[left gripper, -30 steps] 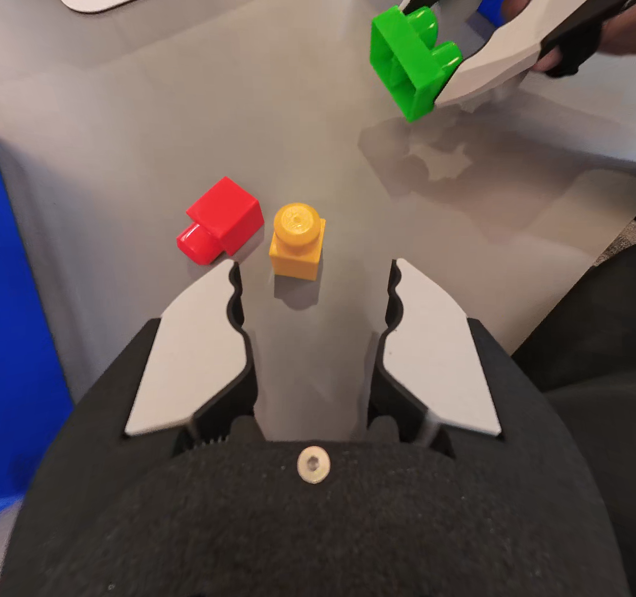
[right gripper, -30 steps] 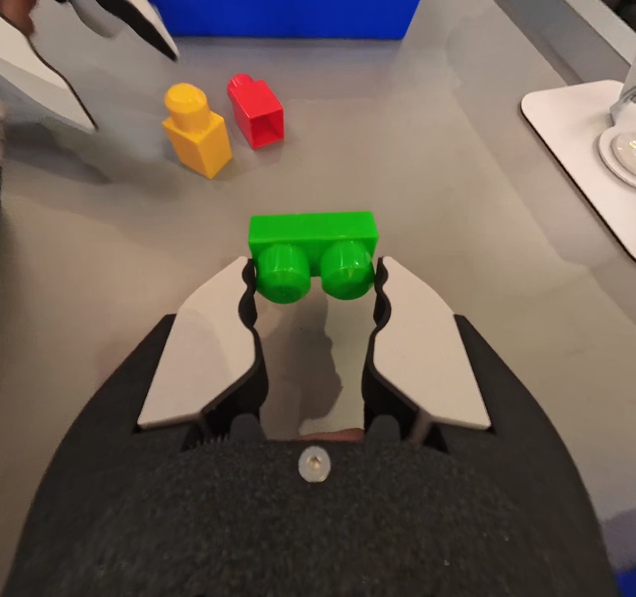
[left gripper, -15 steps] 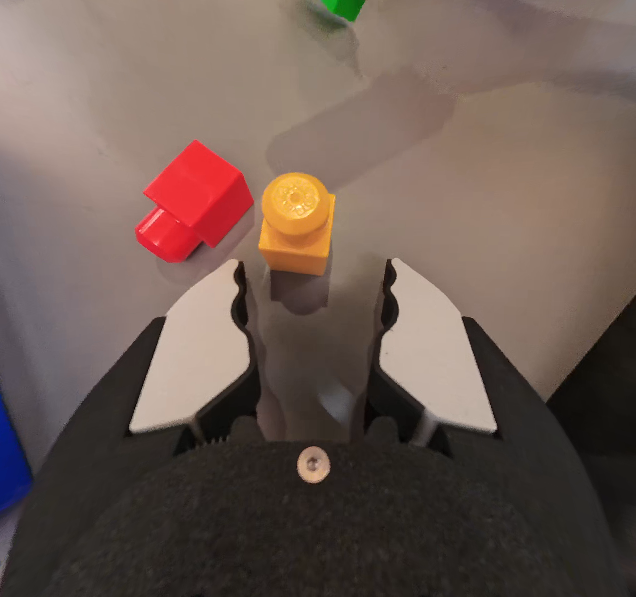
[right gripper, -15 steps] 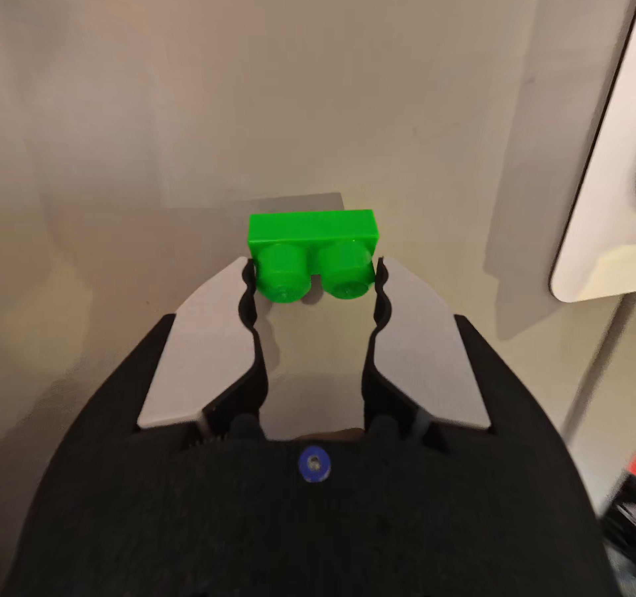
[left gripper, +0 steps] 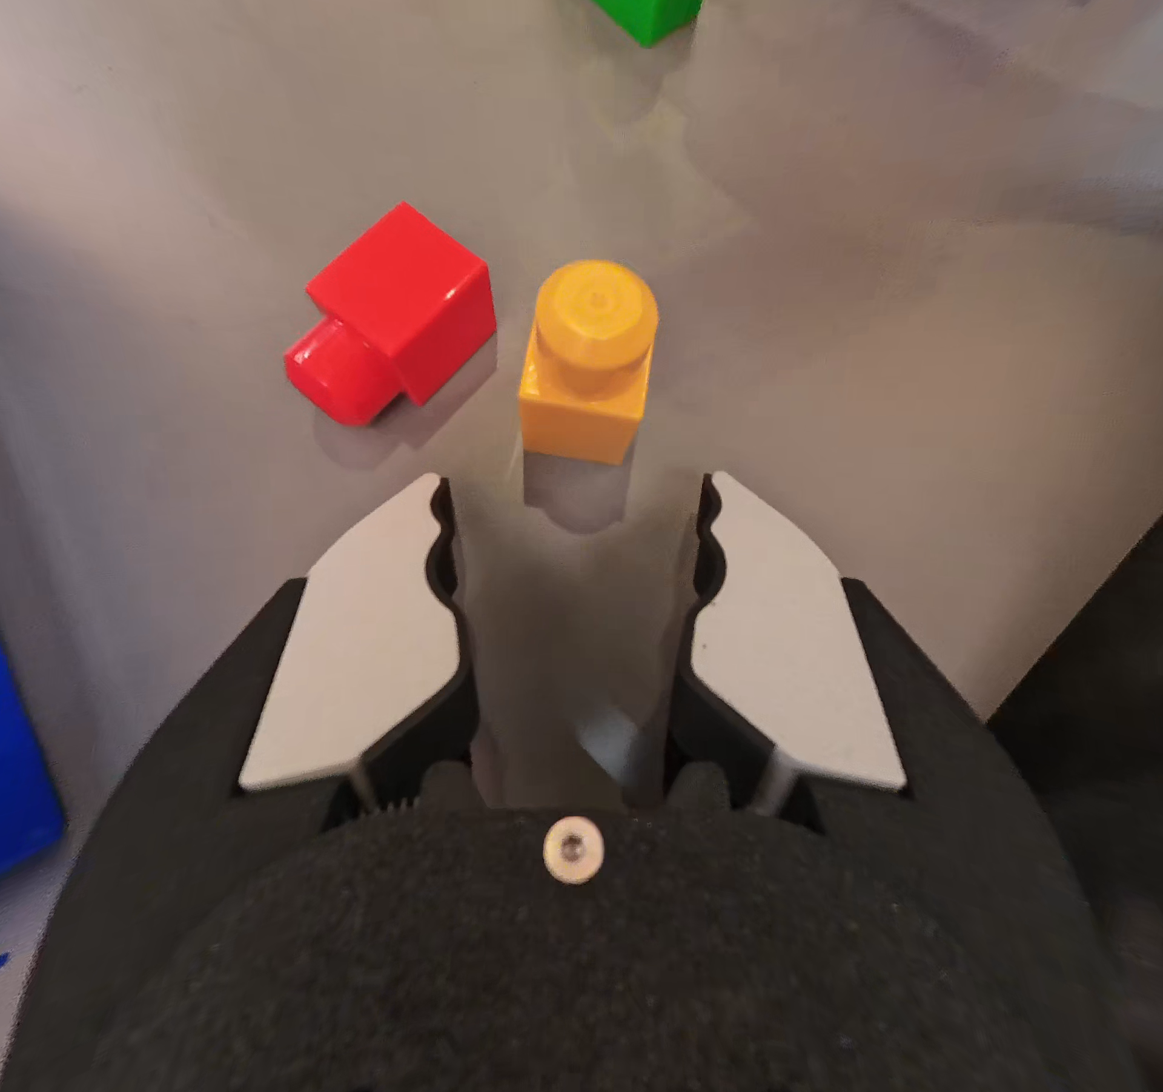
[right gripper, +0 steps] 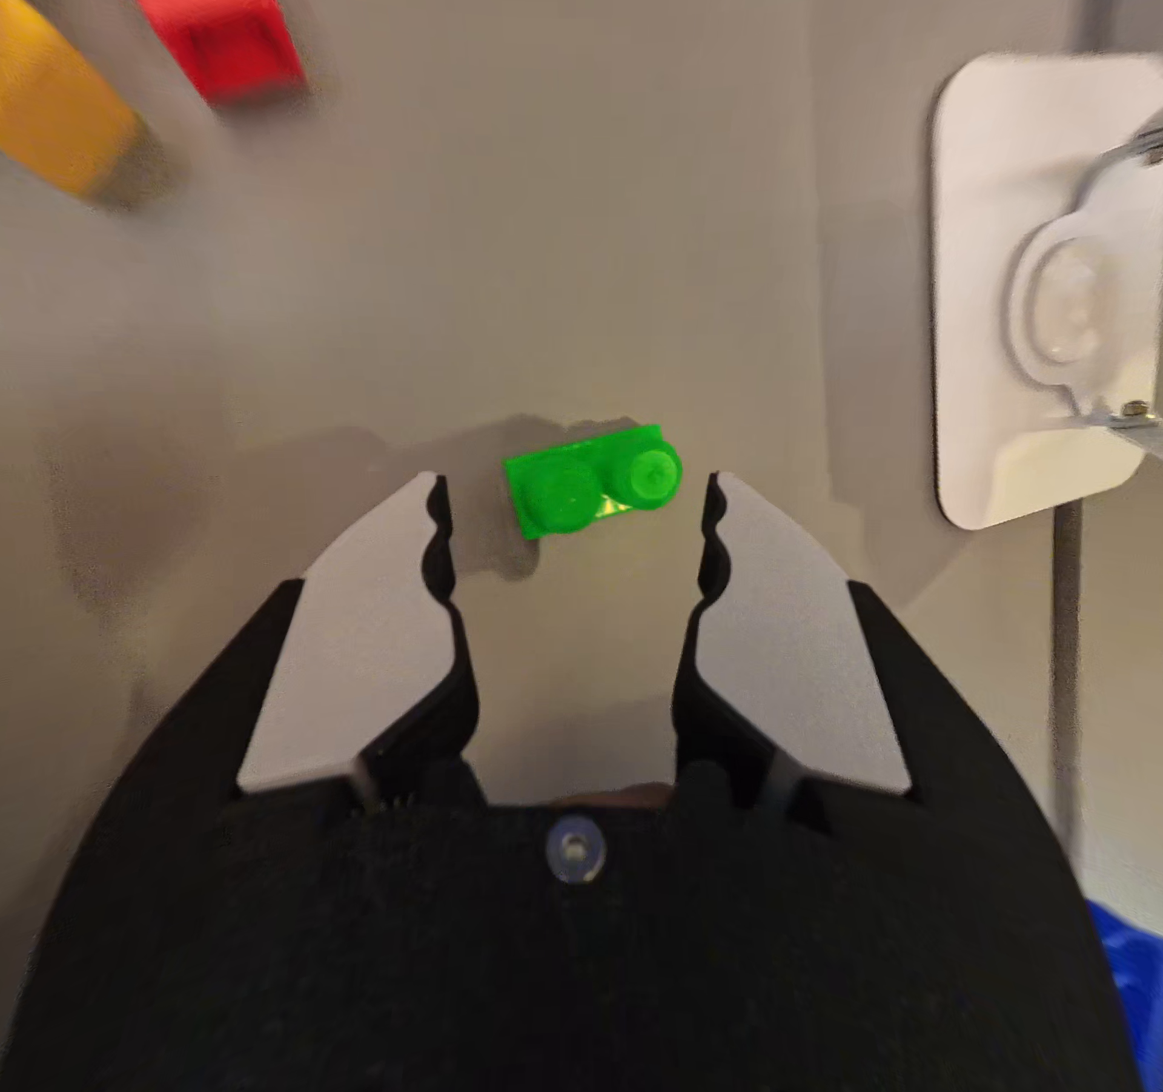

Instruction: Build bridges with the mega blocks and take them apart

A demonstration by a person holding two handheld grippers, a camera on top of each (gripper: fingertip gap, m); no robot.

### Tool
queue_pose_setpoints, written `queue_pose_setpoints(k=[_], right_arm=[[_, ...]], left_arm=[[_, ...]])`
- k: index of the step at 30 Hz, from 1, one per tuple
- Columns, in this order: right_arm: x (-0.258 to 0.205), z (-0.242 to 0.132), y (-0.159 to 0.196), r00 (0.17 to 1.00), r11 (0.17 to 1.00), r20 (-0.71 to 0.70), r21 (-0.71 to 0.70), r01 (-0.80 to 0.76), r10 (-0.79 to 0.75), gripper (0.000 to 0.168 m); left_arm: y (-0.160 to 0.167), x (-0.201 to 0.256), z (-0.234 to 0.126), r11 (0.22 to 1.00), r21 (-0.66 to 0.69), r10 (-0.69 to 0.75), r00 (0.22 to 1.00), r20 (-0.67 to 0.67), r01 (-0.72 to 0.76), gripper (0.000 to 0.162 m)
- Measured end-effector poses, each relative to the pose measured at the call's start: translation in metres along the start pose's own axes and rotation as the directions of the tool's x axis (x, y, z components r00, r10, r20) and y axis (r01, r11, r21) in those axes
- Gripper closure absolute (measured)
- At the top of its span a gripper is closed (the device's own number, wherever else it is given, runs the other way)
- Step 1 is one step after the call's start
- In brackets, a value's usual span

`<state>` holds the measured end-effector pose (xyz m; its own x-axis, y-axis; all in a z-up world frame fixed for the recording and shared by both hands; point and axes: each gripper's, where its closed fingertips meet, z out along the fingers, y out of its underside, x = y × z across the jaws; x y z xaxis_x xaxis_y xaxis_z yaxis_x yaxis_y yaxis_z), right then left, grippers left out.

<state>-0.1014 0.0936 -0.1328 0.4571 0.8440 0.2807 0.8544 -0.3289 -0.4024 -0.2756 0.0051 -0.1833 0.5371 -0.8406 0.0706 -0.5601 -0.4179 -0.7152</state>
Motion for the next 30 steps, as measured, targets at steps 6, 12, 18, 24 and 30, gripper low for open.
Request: queue_pose_setpoints(k=[6, 12, 18, 24, 30], right_arm=[[-0.085, -0.047, -0.002, 0.961, 0.841, 0.198, 0.471, -0.266, 0.193, 0.107], [-0.120, -0.062, 0.016, 0.899, 0.702, 0.316, 0.564, -0.436, 0.304, 0.109], [-0.128, -0.062, 0.021, 0.876, 0.629, 0.352, 0.610, -0.482, 0.330, 0.109], [-0.145, -0.067, 0.027, 0.891, 0.656, 0.344, 0.605, -0.451, 0.295, 0.109], [-0.147, -0.071, 0.029, 0.886, 0.646, 0.363, 0.610, -0.460, 0.288, 0.110]], left_arm=[[-0.009, 0.002, 0.010, 1.000, -0.004, 0.015, 0.999, -0.030, -0.016, 0.092], [-0.028, 0.024, 0.011, 0.989, -0.056, 0.130, 0.983, -0.133, -0.139, 0.126], [-0.035, 0.012, -0.022, 0.842, -0.449, 0.222, 0.951, -0.214, -0.298, 0.126], [0.001, -0.020, -0.021, 0.468, -0.797, 0.340, 0.910, -0.237, -0.383, 0.126], [-0.004, -0.011, 0.005, 0.463, -0.804, 0.321, 0.916, -0.242, -0.374, 0.125]])
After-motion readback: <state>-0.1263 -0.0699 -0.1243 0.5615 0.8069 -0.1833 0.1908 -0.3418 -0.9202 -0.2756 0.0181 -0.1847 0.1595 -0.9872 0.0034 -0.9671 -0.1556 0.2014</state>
